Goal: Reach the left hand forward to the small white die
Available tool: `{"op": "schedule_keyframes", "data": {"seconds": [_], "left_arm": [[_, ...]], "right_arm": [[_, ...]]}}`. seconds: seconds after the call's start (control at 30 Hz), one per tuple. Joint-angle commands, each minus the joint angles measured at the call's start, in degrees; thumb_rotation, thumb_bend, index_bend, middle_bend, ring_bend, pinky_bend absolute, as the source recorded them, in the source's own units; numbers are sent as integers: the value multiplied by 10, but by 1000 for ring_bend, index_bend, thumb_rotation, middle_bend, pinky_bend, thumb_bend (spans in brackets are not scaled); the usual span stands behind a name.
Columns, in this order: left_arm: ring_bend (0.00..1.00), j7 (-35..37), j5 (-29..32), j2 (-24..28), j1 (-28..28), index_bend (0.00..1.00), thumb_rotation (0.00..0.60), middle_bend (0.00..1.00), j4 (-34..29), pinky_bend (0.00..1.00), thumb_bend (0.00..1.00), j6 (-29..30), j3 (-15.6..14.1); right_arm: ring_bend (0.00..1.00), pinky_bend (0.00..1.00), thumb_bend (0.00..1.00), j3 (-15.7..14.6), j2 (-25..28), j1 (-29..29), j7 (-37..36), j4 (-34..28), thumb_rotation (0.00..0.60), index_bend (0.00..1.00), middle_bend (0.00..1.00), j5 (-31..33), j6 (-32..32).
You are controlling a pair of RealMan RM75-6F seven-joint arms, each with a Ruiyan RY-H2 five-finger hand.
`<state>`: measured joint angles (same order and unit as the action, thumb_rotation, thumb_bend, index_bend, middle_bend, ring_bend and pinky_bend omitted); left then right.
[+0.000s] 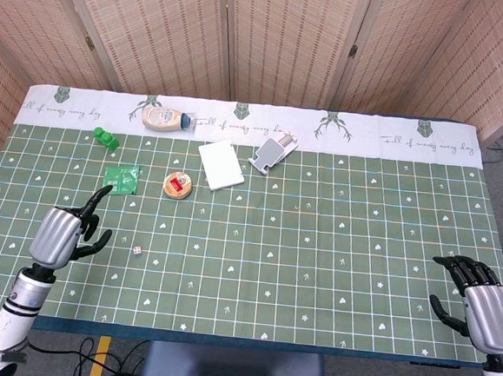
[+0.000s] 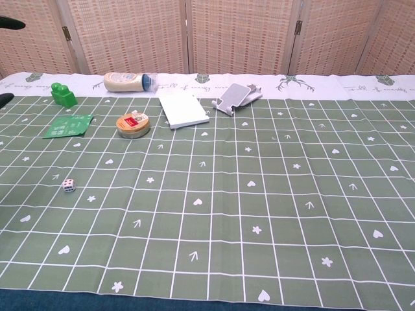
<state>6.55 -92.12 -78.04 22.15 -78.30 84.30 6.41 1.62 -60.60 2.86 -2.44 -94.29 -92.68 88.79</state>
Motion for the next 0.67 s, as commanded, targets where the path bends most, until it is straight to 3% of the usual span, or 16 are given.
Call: {"op": "schedule_keyframes", "data": {"seconds": [0.03, 0.17, 0.33, 0.67], "left_arm": [[649, -35, 30, 29, -11, 115, 600, 774, -34, 814, 389, -22, -3], [548, -81, 74, 61, -27, 146, 600, 690, -82, 754, 388, -43, -6], [471, -126, 120, 96, -50, 155, 600, 565, -129, 589, 389, -65, -20], [442, -148, 130, 125, -111, 187, 600, 529, -180, 540, 389, -2, -37]], "right_arm": [[222, 263, 264, 0, 2, 0, 1, -1, 600, 260, 292, 0, -1], [223, 263, 263, 0, 6, 1, 3, -3, 600, 260, 292, 2, -3], [222, 263, 263, -3, 10, 2, 5, -7, 600, 260, 292, 5, -12], [222, 263, 263, -4, 7, 10, -5, -3, 600, 262, 292, -10, -14]]}}
